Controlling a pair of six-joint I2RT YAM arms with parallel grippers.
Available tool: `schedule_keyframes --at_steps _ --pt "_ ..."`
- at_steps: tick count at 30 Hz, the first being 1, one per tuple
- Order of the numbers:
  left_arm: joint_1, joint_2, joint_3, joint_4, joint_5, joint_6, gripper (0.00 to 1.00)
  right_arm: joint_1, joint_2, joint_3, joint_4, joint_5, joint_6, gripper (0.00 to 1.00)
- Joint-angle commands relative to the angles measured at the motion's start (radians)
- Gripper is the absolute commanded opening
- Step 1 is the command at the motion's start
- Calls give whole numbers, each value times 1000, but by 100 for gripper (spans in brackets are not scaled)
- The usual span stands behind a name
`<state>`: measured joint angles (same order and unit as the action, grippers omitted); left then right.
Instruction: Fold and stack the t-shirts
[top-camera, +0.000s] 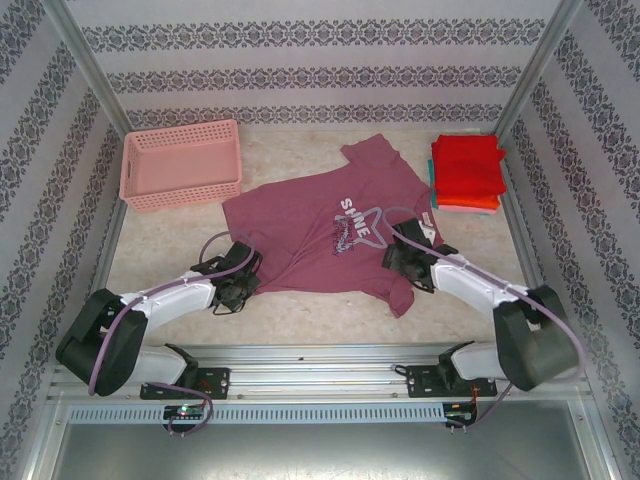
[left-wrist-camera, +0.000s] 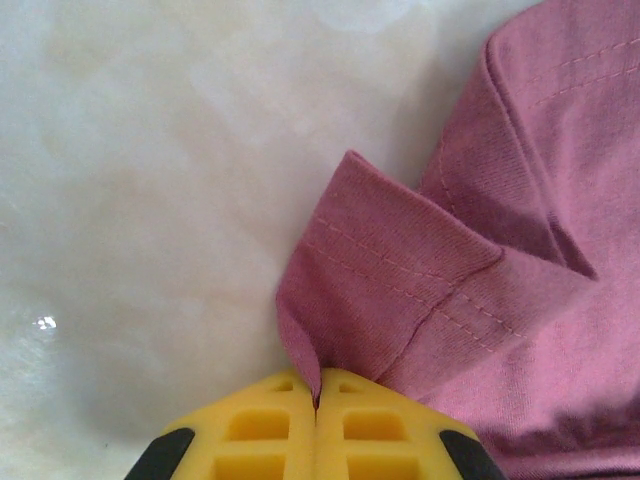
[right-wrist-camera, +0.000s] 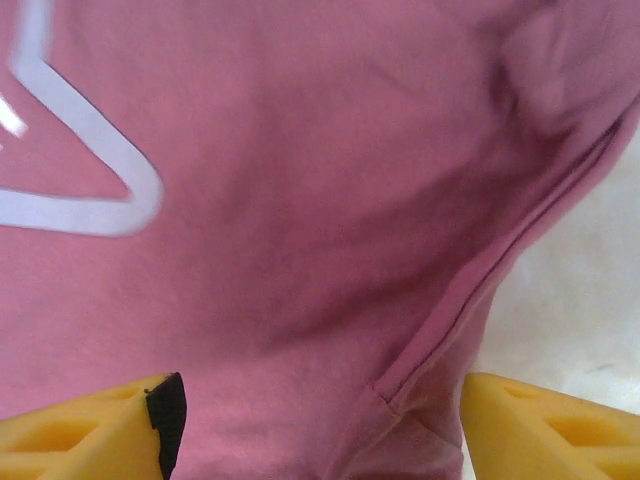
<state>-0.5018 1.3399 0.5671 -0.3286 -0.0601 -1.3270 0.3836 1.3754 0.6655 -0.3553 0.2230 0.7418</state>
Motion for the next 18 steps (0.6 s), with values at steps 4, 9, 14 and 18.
schedule_keyframes --at_steps 4,9,14,18 --pt "36 14 -36 94 -75 -9 0 -64 -8 -32 -61 2 159 62" --pt "44 -1 -50 100 -82 -18 0 -168 -99 -75 -130 18 167 53" --pt "54 -2 -55 108 -83 -14 0 -285 -221 -155 -148 -51 152 37" --pt "61 7 -53 117 -75 -5 0 -302 -330 -182 -169 -44 133 35"
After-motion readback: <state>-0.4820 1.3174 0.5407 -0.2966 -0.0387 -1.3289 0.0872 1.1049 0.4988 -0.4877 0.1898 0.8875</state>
